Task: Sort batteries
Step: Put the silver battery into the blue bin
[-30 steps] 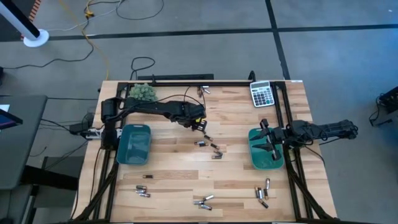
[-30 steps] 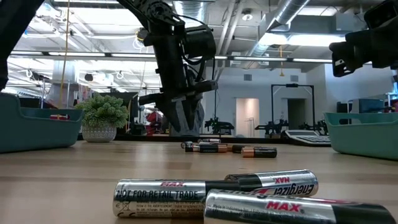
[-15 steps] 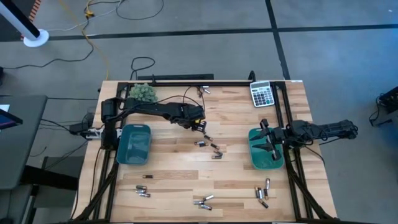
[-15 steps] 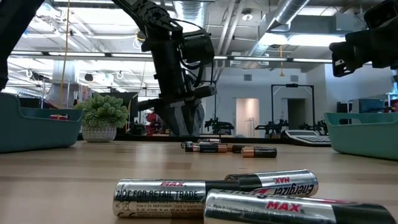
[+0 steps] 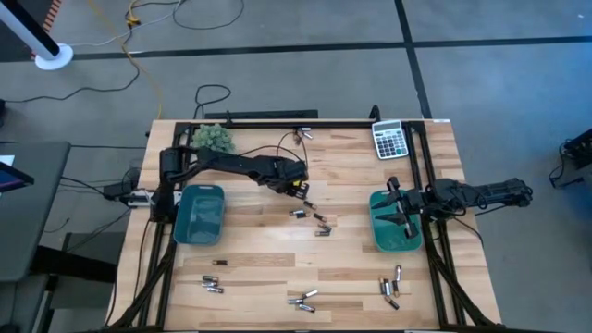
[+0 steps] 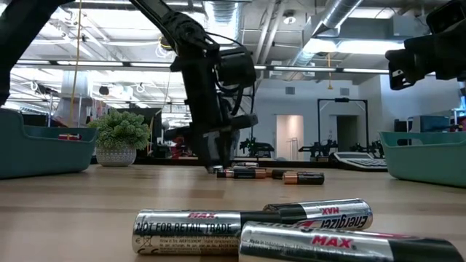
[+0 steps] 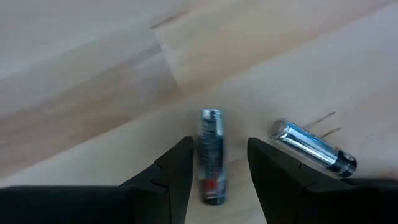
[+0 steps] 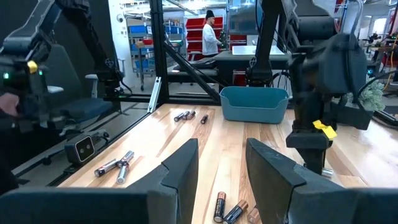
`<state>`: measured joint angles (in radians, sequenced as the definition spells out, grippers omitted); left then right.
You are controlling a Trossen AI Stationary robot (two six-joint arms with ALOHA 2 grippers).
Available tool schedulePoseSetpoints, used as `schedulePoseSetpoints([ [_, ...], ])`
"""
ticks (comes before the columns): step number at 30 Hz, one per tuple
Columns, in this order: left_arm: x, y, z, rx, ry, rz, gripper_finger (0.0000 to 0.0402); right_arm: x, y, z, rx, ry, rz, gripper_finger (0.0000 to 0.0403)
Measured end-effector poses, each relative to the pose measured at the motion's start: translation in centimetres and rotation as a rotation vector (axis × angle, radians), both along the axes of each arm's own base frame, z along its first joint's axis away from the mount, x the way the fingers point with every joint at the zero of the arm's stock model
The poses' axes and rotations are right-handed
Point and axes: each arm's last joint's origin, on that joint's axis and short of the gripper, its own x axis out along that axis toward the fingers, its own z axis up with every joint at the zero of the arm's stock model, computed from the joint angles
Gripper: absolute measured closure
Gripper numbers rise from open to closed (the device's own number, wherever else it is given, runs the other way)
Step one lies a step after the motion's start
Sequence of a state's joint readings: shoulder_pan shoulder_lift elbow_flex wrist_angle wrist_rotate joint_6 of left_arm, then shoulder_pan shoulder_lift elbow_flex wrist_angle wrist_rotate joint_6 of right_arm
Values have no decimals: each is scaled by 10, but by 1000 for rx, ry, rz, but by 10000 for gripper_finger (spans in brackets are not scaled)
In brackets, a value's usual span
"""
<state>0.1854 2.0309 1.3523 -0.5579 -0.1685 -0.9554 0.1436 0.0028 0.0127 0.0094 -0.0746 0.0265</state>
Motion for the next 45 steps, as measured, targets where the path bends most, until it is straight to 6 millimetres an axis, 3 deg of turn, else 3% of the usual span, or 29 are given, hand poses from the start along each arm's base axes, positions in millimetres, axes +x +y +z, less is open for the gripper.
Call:
schedulePoseSetpoints([
  [11,-2,-5,-16,-20,85,8,261,0,0,0,0,0,0,251],
  [14,-3,-5,-17,-13,103,-27,281,0,0,0,0,0,0,251],
  [20,-7,-6,-18,-13,147,-60,362,0,0,0,0,0,0,251],
  [26,-9,-8,-6,-4,131,-82,363,0,0,0,0,0,0,251],
  [30,-18,-10,18,-4,115,-87,363,0,0,0,0,0,0,251],
  [38,-42,-15,102,86,-93,-126,363,0,0,0,0,0,0,251],
  [45,-99,-40,165,103,-109,-172,363,0,0,0,0,0,0,251],
])
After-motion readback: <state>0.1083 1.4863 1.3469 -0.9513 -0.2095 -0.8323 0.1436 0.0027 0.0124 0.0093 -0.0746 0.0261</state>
